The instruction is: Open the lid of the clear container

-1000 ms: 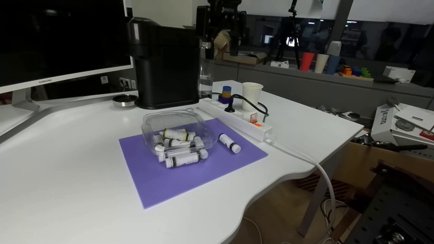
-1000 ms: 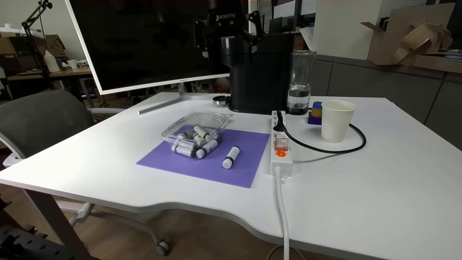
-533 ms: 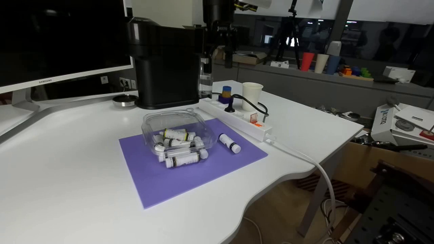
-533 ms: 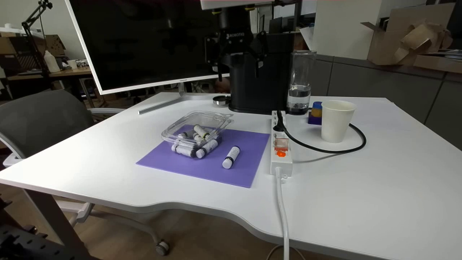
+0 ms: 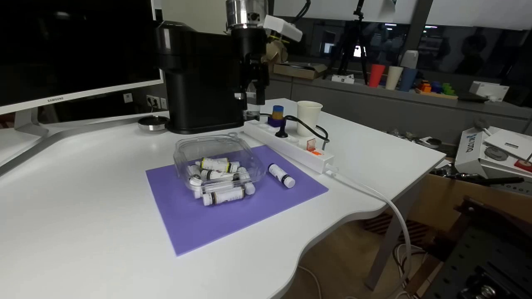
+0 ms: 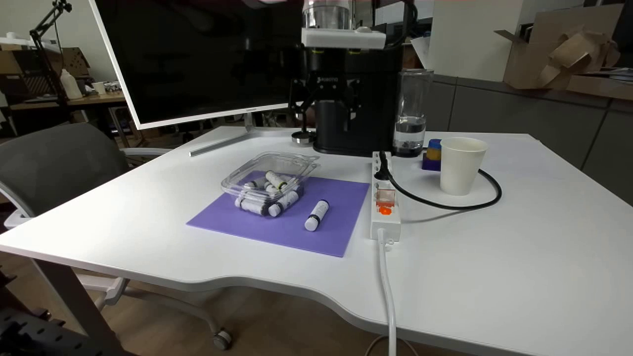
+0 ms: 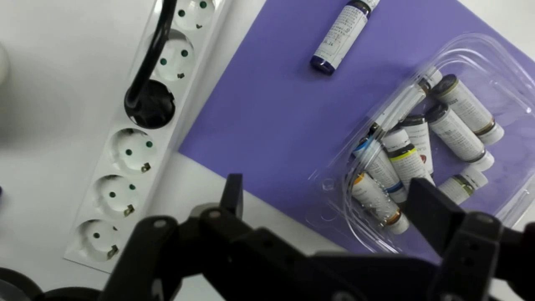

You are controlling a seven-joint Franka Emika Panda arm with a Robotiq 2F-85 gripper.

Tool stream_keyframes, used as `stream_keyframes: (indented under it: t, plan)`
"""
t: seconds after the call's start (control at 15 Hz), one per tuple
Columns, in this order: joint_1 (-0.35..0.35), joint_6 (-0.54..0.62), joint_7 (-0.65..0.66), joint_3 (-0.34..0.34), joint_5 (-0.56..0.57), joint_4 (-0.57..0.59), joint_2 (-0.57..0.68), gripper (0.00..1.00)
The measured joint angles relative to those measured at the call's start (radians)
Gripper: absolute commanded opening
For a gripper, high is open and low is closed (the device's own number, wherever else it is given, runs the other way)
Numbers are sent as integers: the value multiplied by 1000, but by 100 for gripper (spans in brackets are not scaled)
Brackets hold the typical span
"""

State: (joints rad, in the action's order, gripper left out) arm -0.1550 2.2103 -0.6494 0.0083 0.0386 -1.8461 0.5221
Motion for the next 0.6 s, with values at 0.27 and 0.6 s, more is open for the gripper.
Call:
stream_keyframes:
  t: [0.27,0.6]
  plan:
    - [-2,-96,-66,30,0,119,108,100]
    - [1,-196,-114,49,1,239,218,100]
